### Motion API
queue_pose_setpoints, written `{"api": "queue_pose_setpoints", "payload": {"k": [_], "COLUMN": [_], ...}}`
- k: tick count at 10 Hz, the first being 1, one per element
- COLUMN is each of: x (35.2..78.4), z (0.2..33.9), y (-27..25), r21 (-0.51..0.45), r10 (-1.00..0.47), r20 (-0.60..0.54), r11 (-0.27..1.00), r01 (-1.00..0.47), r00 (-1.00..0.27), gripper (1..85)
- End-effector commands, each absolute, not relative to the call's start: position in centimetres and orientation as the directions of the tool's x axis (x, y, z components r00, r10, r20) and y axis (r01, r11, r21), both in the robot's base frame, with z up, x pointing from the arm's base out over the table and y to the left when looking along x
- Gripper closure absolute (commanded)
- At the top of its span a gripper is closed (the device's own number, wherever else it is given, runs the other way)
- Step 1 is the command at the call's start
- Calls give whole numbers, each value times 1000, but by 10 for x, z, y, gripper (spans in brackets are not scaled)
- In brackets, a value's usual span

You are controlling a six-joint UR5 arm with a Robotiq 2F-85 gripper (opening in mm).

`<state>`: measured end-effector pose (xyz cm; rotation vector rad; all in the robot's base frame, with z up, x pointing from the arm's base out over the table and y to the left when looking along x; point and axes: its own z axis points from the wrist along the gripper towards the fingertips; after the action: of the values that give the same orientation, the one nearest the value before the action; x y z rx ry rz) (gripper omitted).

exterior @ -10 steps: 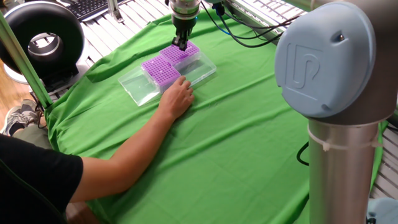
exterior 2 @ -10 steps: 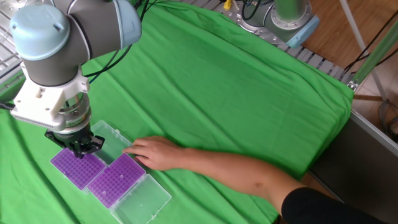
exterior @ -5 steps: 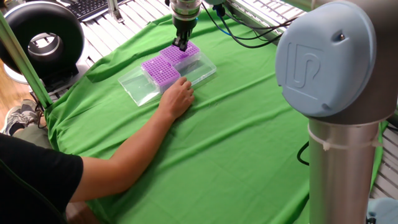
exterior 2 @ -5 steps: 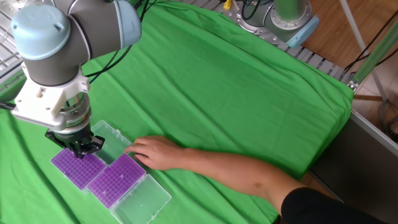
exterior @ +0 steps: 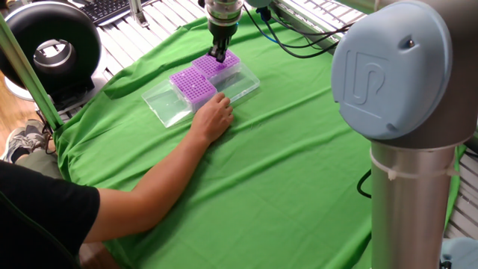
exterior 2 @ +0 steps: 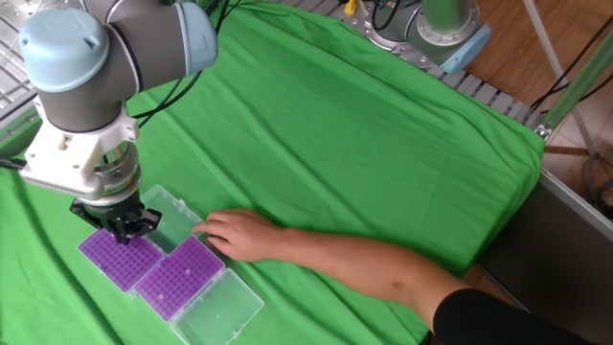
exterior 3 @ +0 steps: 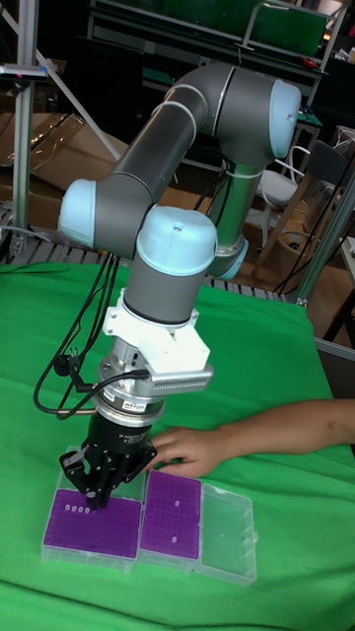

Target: Insert a small pipette tip into the holder for small pipette tips

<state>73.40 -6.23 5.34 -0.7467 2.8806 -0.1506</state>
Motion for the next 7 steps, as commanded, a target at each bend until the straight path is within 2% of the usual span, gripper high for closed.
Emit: {"api": "queue_pose_setpoints", "payload": {"k": [1,3,7], "x": [733,732,724], "z": [53,54,64], "y": [-66,-65,-12], "r21": [-140,-138,-51], "r10": [-511,-503,-361], "r20": [-125,-121,-82], "r11": [858,862,932], "r01": [-495,-487,-358], "r00": [-851,-856,-929], "gripper": [643,630,630]}}
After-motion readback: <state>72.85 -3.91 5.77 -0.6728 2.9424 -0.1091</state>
